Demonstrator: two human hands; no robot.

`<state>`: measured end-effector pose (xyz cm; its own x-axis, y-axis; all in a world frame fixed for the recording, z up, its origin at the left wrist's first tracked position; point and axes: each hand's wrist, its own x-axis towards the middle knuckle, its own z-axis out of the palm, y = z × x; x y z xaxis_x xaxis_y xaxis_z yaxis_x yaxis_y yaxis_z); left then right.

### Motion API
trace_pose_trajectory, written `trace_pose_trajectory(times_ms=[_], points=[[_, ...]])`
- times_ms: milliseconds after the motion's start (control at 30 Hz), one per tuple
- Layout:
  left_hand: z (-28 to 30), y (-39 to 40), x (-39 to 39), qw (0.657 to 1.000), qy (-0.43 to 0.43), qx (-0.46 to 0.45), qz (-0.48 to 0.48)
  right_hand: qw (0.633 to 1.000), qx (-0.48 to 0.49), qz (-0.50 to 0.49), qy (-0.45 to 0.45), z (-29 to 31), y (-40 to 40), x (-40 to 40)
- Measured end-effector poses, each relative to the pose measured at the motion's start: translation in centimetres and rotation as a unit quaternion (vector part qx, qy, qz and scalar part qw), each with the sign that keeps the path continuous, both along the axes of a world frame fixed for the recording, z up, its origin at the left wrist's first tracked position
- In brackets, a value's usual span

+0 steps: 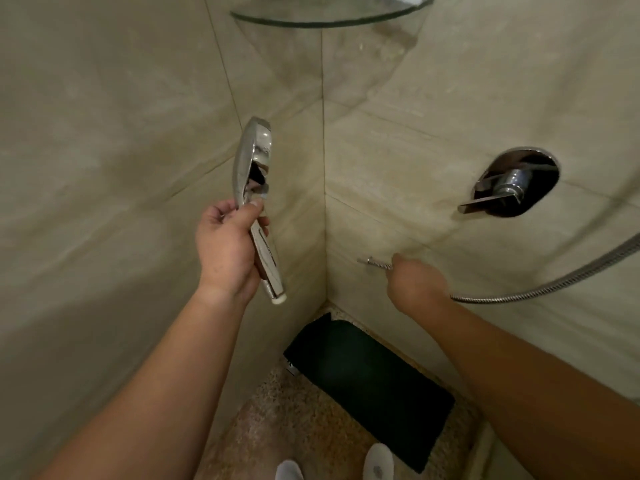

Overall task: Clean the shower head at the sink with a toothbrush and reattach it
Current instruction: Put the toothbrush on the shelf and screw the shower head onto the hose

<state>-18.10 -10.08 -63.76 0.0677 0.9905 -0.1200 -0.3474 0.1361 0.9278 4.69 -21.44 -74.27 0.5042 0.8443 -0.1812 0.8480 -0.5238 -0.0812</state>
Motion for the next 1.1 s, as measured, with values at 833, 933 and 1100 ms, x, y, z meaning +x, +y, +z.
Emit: trace_pose_trajectory(times_ms=[833, 933, 1100], points=[[6.3, -2.7, 6.0, 0.979, -0.188, -0.065, 0.046, 0.842, 0.366, 0.080, 0.389, 13.1, -4.8, 0.3], [7.0, -3.1, 6.5, 0.978, -0.193, -0.073, 0.034, 0.765, 0.380, 0.024, 0.520, 12.8, -5.0, -0.5], [7.1, -2.9, 6.7, 0.979, -0.185, -0.081, 0.015, 0.832, 0.404, 0.060, 0.375, 12.6, -5.4, -0.7]])
